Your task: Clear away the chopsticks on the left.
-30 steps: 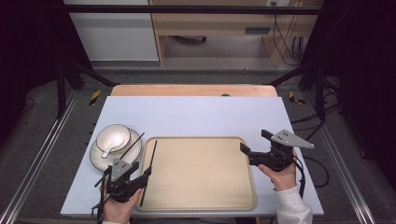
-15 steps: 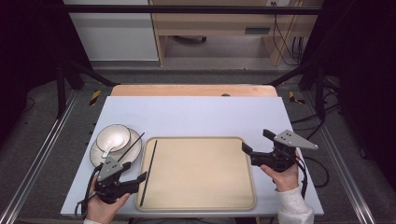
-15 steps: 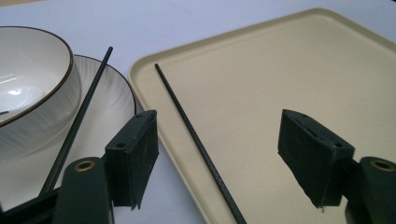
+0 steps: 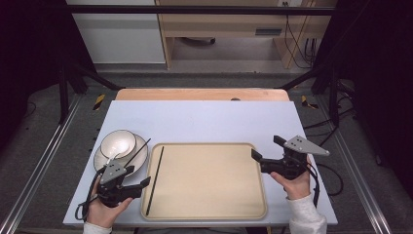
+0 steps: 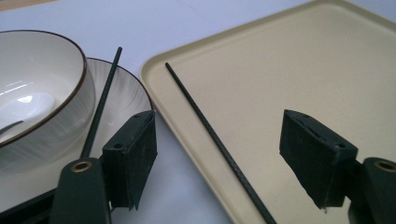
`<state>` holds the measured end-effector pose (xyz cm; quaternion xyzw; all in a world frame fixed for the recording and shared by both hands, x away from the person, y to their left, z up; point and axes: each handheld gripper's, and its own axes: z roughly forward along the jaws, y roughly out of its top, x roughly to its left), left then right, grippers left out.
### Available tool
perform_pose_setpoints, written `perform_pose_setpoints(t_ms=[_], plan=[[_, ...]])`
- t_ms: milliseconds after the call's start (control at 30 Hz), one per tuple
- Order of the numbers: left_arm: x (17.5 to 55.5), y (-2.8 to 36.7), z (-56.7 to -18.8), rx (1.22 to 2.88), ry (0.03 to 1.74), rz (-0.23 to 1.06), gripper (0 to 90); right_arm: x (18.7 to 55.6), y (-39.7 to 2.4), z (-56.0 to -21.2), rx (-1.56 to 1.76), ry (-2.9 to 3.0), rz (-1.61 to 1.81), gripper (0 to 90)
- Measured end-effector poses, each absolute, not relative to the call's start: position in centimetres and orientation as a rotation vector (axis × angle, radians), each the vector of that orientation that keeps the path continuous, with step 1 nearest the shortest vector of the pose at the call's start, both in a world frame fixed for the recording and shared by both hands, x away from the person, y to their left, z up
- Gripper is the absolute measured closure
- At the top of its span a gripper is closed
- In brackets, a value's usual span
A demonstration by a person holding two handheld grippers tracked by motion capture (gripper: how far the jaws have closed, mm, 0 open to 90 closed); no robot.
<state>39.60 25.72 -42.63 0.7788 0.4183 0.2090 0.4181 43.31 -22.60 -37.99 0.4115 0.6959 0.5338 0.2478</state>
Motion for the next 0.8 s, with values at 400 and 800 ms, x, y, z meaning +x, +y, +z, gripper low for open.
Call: perform_pose_setpoints(t_ms=[400,800], plan=[[38.7,28.2,-43.8,1.995,1.106,0.590,28.2,43.4,-22.2,-38.1,1.116,1.910,1.439,6.0],[40.0,31.3,-43.8,1.960,1.210,0.642,35.2,43.4,-22.1,-38.0,1.116,1.909,1.441,6.0]])
